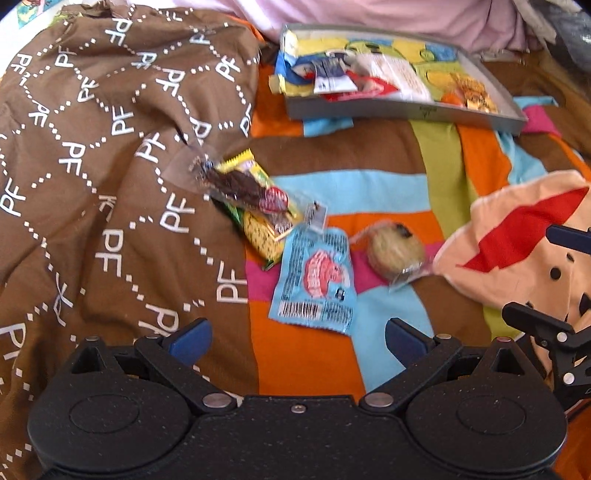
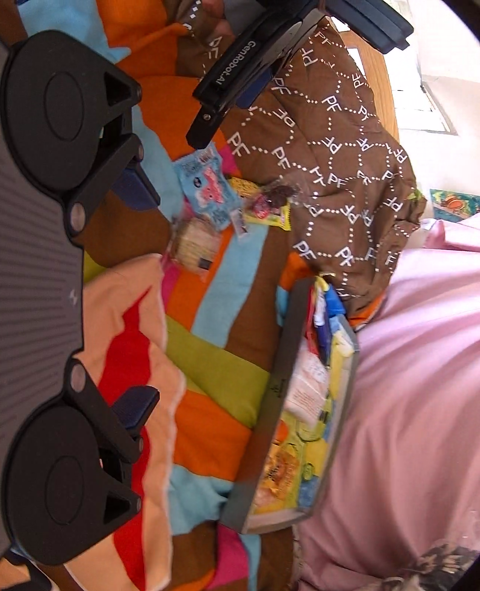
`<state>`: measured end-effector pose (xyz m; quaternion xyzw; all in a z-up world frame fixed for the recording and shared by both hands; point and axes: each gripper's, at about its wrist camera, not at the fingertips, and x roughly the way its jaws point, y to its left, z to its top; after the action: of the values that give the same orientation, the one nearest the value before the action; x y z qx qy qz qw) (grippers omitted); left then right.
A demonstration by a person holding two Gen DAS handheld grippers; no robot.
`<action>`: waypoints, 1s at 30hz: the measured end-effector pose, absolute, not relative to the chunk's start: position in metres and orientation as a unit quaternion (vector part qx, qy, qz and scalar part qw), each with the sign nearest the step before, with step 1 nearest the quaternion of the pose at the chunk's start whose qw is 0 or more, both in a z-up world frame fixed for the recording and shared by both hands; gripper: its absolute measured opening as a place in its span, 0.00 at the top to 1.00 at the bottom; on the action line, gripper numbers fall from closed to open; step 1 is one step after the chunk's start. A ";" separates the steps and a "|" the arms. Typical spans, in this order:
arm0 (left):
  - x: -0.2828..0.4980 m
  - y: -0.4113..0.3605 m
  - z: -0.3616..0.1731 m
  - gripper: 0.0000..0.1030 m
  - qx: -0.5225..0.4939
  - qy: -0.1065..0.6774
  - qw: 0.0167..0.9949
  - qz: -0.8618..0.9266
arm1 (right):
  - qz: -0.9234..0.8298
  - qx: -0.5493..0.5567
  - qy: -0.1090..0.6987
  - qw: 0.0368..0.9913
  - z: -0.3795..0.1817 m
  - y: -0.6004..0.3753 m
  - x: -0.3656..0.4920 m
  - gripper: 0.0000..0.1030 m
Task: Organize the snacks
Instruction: 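Withdraw both tools from the tray toward the remaining snacks, then move the right tool to the clear-wrapped round biscuit while the left tool nears the light-blue fish packet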
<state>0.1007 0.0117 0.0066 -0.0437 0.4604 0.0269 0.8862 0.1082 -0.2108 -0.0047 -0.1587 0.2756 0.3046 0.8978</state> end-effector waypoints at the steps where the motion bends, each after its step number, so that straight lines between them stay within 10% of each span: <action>1: 0.101 0.012 0.005 0.03 -0.045 0.465 0.884 0.026 | 0.304 -0.156 0.282 0.896 -0.005 -0.211 0.109 0.00; 30: 0.121 0.030 -0.008 0.03 -0.061 0.472 0.878 0.049 | 0.323 -0.135 0.323 0.879 -0.032 -0.182 0.141 0.00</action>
<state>0.1209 0.0300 -0.0078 -0.0609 0.4719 0.0493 0.8782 0.1409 -0.1822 -0.0323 -0.1346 0.3233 0.3230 0.8792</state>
